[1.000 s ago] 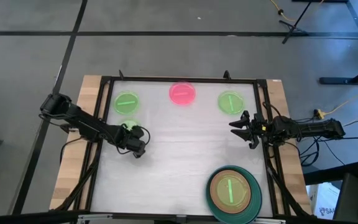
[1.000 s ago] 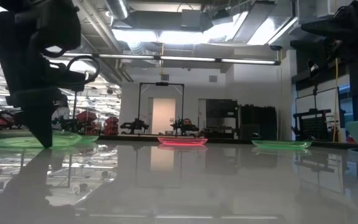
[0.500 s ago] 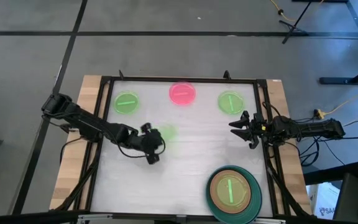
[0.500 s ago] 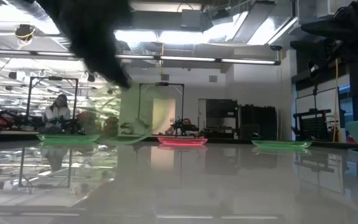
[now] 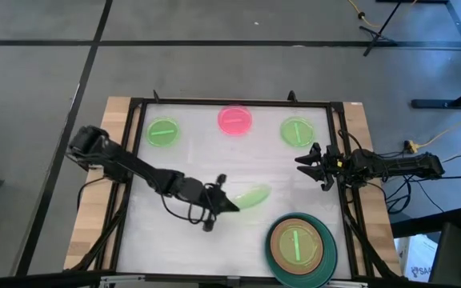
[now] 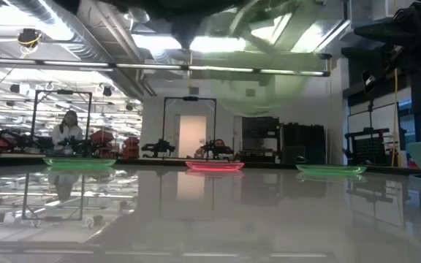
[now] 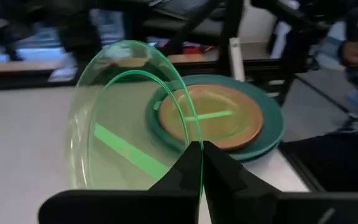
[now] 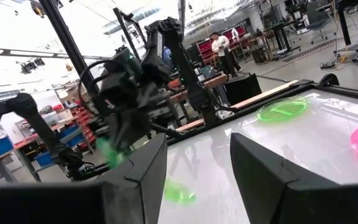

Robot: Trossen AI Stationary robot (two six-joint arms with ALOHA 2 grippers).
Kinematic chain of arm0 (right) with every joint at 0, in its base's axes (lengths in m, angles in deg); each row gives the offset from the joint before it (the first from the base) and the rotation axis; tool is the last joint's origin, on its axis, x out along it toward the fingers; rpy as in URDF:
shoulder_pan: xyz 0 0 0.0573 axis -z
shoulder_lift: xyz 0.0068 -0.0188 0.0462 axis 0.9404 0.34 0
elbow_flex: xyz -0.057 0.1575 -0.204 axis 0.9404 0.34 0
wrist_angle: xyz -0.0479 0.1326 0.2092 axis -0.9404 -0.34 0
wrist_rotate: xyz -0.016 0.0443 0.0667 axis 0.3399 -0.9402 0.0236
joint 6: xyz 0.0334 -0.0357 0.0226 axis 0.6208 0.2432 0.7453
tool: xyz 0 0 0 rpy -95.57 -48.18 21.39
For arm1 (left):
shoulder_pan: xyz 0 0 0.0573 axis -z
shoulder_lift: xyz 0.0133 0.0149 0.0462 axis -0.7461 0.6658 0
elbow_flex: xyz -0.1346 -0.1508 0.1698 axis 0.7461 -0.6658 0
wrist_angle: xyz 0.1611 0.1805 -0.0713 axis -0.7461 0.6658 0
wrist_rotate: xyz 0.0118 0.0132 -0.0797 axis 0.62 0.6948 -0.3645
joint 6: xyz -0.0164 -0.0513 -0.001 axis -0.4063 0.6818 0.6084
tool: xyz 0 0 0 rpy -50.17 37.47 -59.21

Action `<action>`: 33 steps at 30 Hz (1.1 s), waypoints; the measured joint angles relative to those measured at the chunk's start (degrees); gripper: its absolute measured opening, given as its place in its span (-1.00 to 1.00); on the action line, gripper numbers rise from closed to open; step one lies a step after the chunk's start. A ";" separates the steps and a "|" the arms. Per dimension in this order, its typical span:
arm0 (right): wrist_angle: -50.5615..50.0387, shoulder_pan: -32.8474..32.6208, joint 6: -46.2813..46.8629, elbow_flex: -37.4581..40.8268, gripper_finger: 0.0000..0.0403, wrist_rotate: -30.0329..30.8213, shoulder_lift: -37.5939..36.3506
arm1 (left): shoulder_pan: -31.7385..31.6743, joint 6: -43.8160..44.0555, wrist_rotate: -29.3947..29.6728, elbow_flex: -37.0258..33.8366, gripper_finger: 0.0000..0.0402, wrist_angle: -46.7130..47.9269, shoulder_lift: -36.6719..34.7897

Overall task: Stack plastic plates
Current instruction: Stack the light green plate on top of the light green plate

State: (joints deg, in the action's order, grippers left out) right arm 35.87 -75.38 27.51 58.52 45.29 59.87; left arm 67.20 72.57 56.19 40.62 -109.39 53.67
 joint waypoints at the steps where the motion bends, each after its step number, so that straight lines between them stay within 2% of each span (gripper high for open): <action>1: -0.01 0.01 0.00 0.00 -0.15 -0.01 -0.01 | 0.00 -0.05 -0.78 1.42 -0.99 -0.05 1.46; 14: -0.66 0.02 -0.02 0.00 -0.15 -0.01 0.01 | 1.28 -4.22 -16.91 28.11 -0.99 0.35 23.11; 23: -0.60 0.00 -0.02 0.00 -0.15 -0.01 -0.01 | 2.14 -7.53 -18.59 40.68 -0.99 0.54 34.38; 27: -0.62 0.00 -0.03 0.00 -0.15 -0.01 -0.01 | 1.82 -7.46 -18.06 43.47 -0.99 0.55 37.86; 33: -0.66 0.00 -0.22 0.00 -0.15 -0.01 0.01 | 1.84 -7.51 -15.95 44.09 -0.92 0.68 39.64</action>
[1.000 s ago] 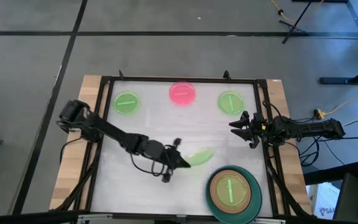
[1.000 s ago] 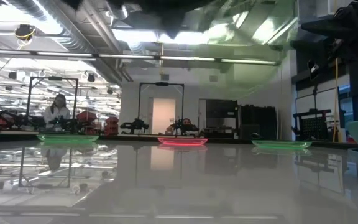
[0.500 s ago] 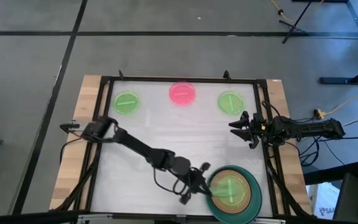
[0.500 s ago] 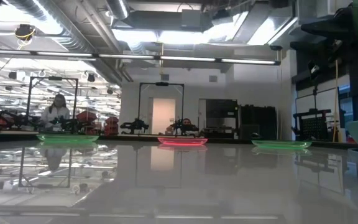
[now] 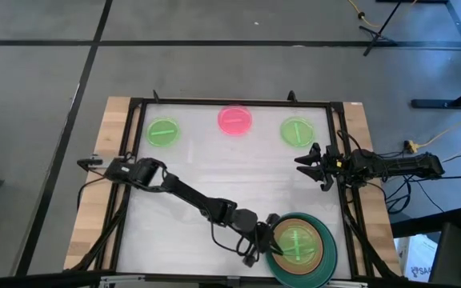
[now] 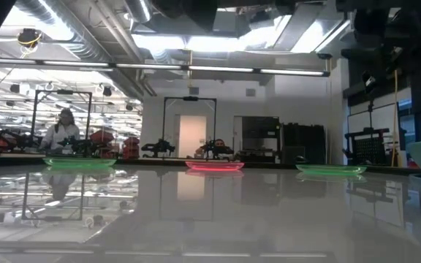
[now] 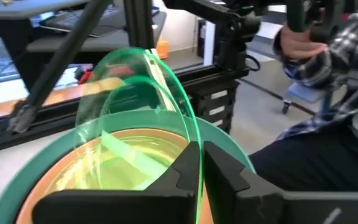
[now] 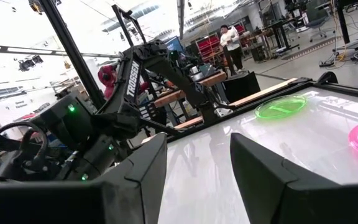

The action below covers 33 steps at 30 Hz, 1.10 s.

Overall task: Stack plastic plates
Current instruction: Stack the light green plate on top of the light green plate

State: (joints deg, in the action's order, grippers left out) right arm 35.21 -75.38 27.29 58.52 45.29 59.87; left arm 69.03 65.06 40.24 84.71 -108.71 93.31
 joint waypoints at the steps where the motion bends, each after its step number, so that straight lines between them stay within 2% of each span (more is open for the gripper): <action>1: 0.00 0.00 0.00 0.00 -0.15 -0.01 -0.02 | 0.00 -0.03 0.66 0.00 -0.91 -0.12 0.00; 9: -0.35 0.01 -0.07 0.00 -0.15 -0.02 0.00 | -0.15 -0.07 4.71 0.02 -0.68 4.33 0.05; 16: -0.39 0.00 -0.22 0.02 -0.15 -0.02 -0.02 | -0.13 0.07 3.65 0.02 -0.46 7.46 -0.93; 22: -0.83 0.00 -0.24 0.00 -0.15 -0.02 0.00 | -0.63 0.58 5.20 0.08 -0.44 22.66 -7.92; 29: -0.80 0.02 -0.24 0.00 -0.15 -0.05 -0.02 | -0.30 1.72 16.42 0.09 -0.44 42.62 -16.68; 33: -0.98 0.00 -0.24 0.00 -0.15 -0.02 -0.02 | 0.40 3.61 20.92 -1.25 -0.44 48.38 -20.42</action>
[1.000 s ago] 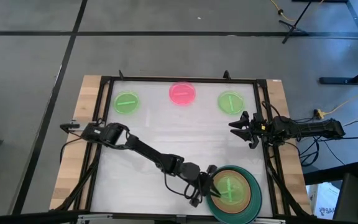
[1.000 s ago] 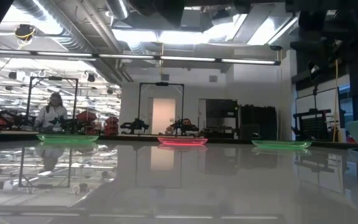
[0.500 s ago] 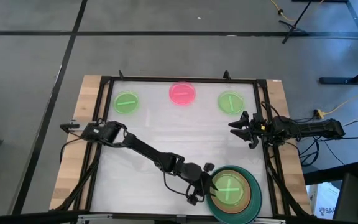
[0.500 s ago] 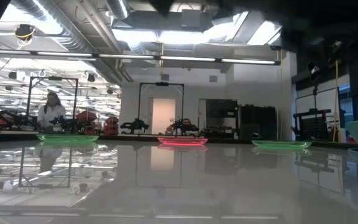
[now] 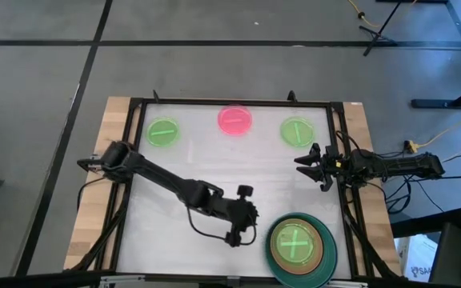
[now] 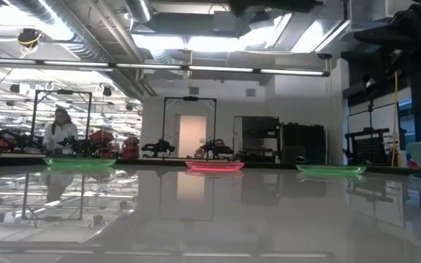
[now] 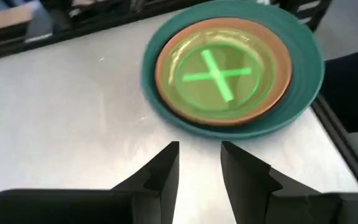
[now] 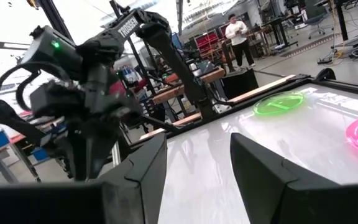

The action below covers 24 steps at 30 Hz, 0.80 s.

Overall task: Stack plastic plates
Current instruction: Stack the light green plate on top of the light green plate

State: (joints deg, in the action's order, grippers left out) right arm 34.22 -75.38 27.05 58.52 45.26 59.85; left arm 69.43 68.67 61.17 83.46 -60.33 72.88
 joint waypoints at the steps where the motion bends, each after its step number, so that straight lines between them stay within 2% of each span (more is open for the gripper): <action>1: -0.17 0.02 0.00 0.00 -0.15 0.02 0.00 | 0.01 0.51 0.79 -1.03 -0.44 -0.08 -0.99; 5: -0.33 0.02 0.01 0.00 -0.15 -0.01 0.01 | -0.07 3.63 3.80 -8.99 -0.44 -1.10 -7.34; 14: -0.36 0.00 0.01 0.00 -0.15 0.07 0.00 | -3.69 17.22 14.22 -32.93 -0.44 -3.69 -27.09; 20: -0.13 0.00 0.00 0.00 -0.15 1.09 0.00 | -9.67 25.61 14.51 -44.41 -0.44 -2.72 -37.20; 24: -0.24 0.01 0.00 0.01 -0.15 2.58 0.00 | -15.07 29.41 14.59 -49.29 -0.44 0.55 -40.25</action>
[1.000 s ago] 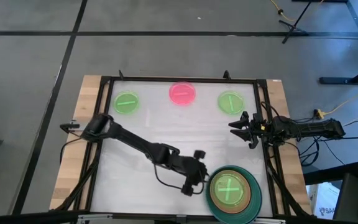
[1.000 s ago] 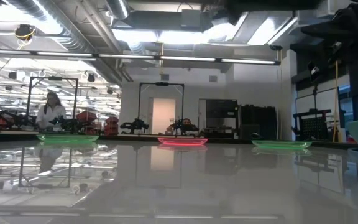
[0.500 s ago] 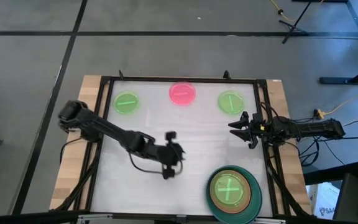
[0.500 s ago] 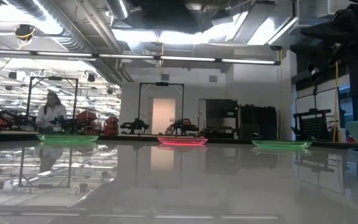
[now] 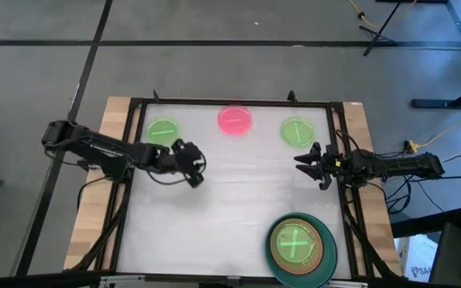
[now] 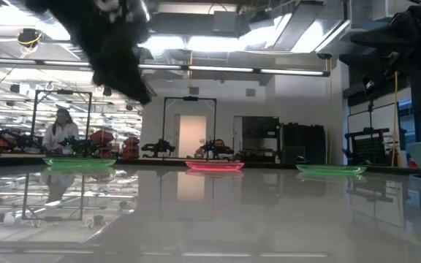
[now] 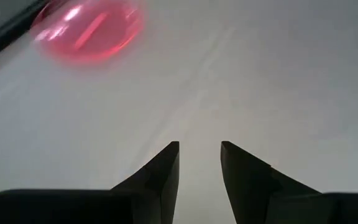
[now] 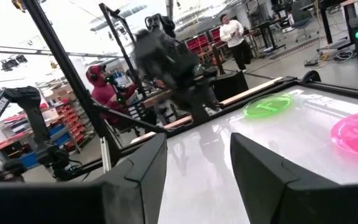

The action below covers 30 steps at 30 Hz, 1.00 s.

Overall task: Stack plastic plates
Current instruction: Stack the light green plate on top of the light green plate

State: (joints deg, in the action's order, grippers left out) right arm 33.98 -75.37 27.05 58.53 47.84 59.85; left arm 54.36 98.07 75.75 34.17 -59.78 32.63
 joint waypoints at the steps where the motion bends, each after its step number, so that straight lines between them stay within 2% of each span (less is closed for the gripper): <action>1: -0.02 -0.01 0.00 -0.01 -0.15 0.02 0.00 | -1.58 0.45 0.02 -1.03 -0.44 1.01 -0.06; 9: -0.27 0.01 -0.13 -0.01 -0.15 0.02 0.00 | -13.28 0.86 -0.59 -6.94 -0.44 2.53 0.50; 13: -0.29 0.00 -1.27 -0.01 -0.15 0.02 0.00 | -16.81 -4.39 -1.06 -8.70 -0.44 2.55 0.50; 22: -0.29 -0.01 -1.42 -0.01 -0.15 0.02 0.00 | -26.32 -5.71 1.01 -12.20 -0.44 2.06 0.50; 30: -0.29 0.01 -2.24 -0.01 -0.15 0.64 0.00 | -32.62 -9.23 -4.26 -15.01 -0.44 0.66 0.50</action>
State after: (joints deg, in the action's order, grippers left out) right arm 33.69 -75.36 24.81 58.52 48.49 59.85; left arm 21.75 88.84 71.49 19.16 -59.12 33.13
